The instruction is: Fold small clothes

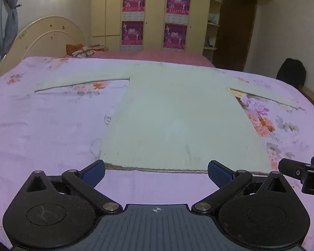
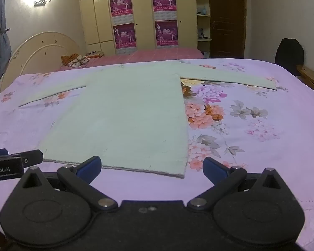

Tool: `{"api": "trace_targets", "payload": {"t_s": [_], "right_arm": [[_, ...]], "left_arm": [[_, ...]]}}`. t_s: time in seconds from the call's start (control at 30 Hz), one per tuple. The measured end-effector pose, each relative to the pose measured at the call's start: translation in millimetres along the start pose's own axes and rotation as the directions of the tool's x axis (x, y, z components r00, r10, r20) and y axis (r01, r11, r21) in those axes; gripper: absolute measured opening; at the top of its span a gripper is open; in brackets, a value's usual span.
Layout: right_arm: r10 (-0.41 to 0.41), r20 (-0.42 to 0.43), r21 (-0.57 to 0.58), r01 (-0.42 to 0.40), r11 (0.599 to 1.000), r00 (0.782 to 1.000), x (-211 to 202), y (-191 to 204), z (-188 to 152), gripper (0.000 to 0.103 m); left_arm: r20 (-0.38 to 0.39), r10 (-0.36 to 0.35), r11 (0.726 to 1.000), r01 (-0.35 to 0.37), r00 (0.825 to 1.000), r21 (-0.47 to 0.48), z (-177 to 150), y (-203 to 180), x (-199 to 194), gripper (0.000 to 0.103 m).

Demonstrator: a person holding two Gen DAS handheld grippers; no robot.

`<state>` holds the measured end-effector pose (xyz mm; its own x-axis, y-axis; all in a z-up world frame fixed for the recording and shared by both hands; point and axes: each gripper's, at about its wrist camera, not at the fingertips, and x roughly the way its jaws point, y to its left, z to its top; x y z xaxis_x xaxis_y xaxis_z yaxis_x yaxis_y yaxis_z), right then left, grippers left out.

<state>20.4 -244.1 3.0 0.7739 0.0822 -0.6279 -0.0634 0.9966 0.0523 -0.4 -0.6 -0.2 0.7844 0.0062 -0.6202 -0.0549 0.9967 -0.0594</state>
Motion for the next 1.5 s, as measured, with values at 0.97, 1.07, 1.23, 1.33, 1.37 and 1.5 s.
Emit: {"api": "trace_targets", "payload": {"t_s": [0.97, 1.07, 1.23, 1.33, 1.37, 1.5], "right_arm": [[-0.008, -0.008, -0.001, 0.008, 1.000, 1.000, 4, 9, 2, 0.102], [-0.007, -0.007, 0.001, 0.007, 1.000, 1.000, 3, 8, 2, 0.102], [-0.006, -0.006, 0.004, 0.006, 1.000, 1.000, 3, 7, 1, 0.102], [-0.006, -0.007, 0.005, 0.006, 1.000, 1.000, 3, 7, 1, 0.102], [-0.006, -0.007, 0.006, 0.006, 1.000, 1.000, 2, 6, 1, 0.102], [-0.006, -0.007, 0.005, 0.006, 1.000, 1.000, 2, 6, 1, 0.102]], "left_arm": [[-0.012, 0.006, 1.000, -0.005, 1.000, 0.031, 0, -5, 1, 0.103], [-0.012, 0.007, 0.999, -0.006, 1.000, 0.034, 1, -6, 0, 0.103], [-0.012, 0.007, 0.999, -0.007, 1.000, 0.040, 2, -5, -1, 0.103], [-0.013, 0.009, 0.999, -0.008, 1.000, 0.042, 2, -5, -1, 0.103], [-0.013, 0.009, 0.999, -0.008, 1.000, 0.041, 2, -4, 0, 0.103], [-0.013, 0.009, 0.999, -0.008, 1.000, 0.041, 2, -4, 0, 0.103]]}}
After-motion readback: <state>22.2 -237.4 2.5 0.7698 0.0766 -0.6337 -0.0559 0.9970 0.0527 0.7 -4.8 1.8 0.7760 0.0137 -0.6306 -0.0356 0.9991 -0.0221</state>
